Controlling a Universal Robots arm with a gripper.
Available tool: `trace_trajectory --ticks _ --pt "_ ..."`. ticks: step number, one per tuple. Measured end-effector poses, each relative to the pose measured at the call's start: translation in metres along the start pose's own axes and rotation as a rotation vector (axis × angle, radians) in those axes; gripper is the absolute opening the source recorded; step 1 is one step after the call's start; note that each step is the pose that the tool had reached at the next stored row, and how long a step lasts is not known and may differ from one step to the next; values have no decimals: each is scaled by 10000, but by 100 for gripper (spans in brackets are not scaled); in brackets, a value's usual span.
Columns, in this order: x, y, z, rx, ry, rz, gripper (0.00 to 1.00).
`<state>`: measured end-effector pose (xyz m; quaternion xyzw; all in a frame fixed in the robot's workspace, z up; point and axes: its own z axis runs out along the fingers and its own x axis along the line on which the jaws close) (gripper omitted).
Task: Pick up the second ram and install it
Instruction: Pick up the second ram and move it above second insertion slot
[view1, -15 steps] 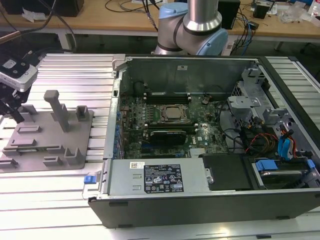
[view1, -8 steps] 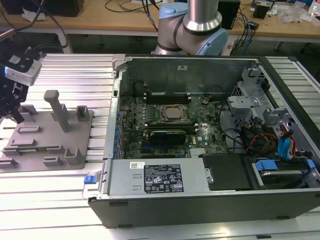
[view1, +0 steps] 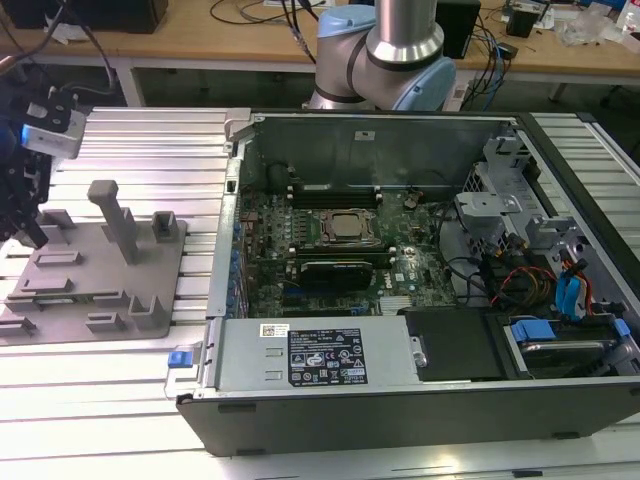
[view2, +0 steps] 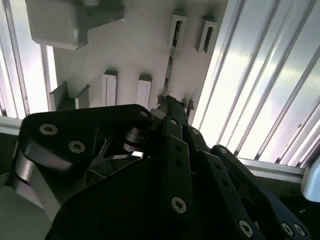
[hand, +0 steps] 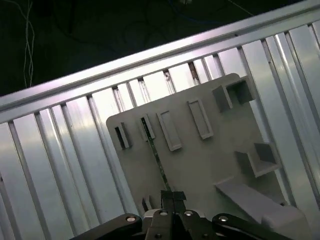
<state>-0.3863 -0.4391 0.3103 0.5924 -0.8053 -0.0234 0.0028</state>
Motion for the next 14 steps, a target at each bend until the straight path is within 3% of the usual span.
trace_trajectory --ticks 9,11,14 --pt "1 -2 56 -69 123 -2989 8" --pt "2 -3 71 -79 140 -3414 8" --pt "2 -3 87 -75 136 -3349 8"
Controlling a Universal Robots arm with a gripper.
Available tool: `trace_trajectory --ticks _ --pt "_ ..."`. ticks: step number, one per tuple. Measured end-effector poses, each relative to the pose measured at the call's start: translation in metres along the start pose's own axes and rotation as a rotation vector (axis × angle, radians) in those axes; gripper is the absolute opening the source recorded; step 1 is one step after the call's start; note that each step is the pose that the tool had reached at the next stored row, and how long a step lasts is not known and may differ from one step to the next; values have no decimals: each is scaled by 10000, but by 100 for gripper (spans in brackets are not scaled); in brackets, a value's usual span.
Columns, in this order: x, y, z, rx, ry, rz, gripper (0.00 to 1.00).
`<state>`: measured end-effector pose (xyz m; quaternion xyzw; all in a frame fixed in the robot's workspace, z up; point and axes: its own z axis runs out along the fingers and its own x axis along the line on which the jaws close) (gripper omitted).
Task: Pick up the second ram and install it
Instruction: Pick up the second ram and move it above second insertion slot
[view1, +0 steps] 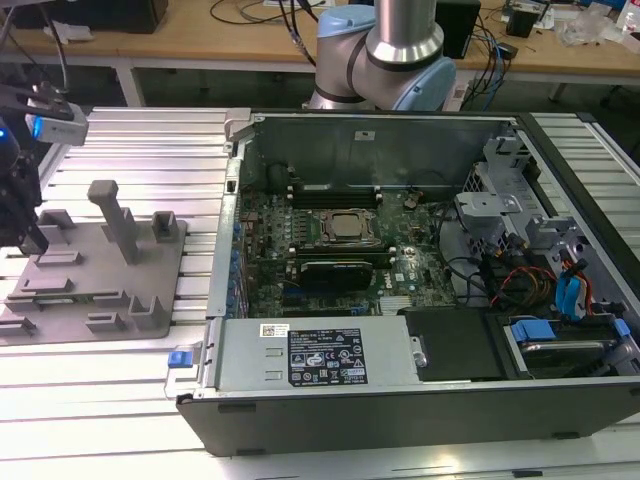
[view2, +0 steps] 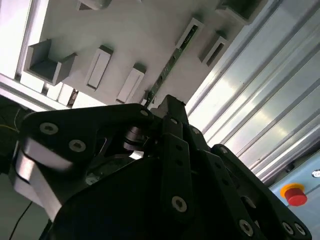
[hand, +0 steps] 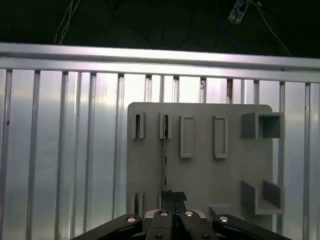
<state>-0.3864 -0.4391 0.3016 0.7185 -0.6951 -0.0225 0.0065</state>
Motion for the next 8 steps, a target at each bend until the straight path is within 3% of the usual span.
trace_trajectory --ticks 4,8 --pt "2 -3 88 20 -39 988 8" --pt "5 -5 195 27 -50 1240 8"
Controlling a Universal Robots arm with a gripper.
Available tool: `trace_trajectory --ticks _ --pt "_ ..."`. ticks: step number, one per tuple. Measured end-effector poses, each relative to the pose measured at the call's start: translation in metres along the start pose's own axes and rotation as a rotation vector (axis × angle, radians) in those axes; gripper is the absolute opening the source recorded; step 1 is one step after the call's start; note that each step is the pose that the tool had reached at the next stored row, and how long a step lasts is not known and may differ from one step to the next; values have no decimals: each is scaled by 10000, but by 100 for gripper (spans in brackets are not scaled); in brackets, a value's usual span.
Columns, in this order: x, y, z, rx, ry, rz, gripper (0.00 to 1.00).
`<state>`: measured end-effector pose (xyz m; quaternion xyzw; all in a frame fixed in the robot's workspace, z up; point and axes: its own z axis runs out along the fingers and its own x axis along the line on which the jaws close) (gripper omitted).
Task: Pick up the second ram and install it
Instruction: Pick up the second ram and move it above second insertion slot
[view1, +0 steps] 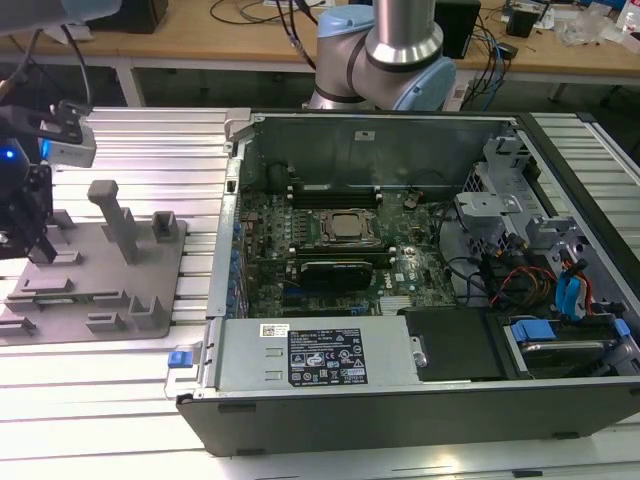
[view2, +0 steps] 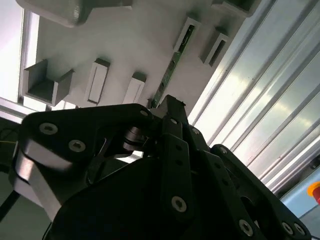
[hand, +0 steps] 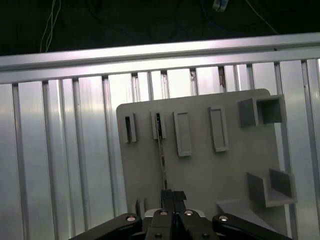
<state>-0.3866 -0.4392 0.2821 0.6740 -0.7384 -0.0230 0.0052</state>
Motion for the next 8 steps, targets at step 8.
trace_trajectory --ticks 8 --pt "8 34 204 -2 3 -57 8"
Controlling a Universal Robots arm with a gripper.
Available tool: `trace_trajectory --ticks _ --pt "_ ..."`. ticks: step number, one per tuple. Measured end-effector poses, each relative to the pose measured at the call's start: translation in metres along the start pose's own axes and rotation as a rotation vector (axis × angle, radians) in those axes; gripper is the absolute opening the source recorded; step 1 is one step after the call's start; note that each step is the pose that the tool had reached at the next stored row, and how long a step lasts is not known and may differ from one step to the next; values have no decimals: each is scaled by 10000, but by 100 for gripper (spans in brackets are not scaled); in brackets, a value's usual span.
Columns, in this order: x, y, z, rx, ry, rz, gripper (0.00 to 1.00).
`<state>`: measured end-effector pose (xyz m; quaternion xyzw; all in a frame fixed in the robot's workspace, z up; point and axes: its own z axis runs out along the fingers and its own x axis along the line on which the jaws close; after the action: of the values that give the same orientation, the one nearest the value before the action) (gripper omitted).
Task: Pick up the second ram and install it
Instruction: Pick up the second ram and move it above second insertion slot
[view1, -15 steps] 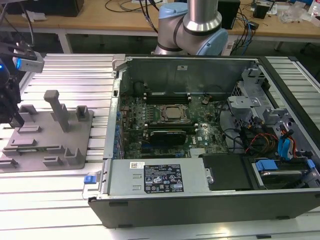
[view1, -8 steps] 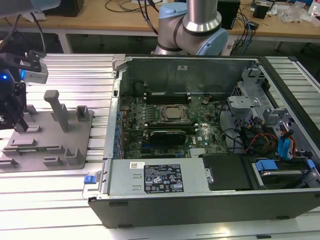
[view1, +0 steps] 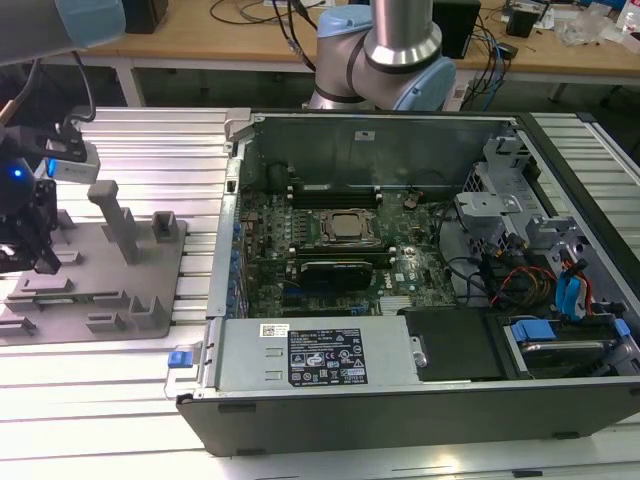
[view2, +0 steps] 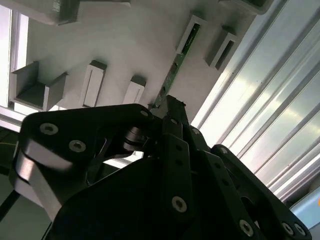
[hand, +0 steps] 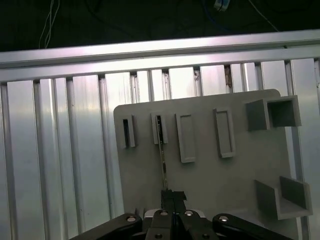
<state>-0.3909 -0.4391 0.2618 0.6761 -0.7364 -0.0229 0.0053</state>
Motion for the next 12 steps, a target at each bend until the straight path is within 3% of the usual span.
trace_trajectory --ticks 6,12 --pt "24 -1 96 -7 11 -254 8" --pt "36 4 151 -23 40 -957 8"
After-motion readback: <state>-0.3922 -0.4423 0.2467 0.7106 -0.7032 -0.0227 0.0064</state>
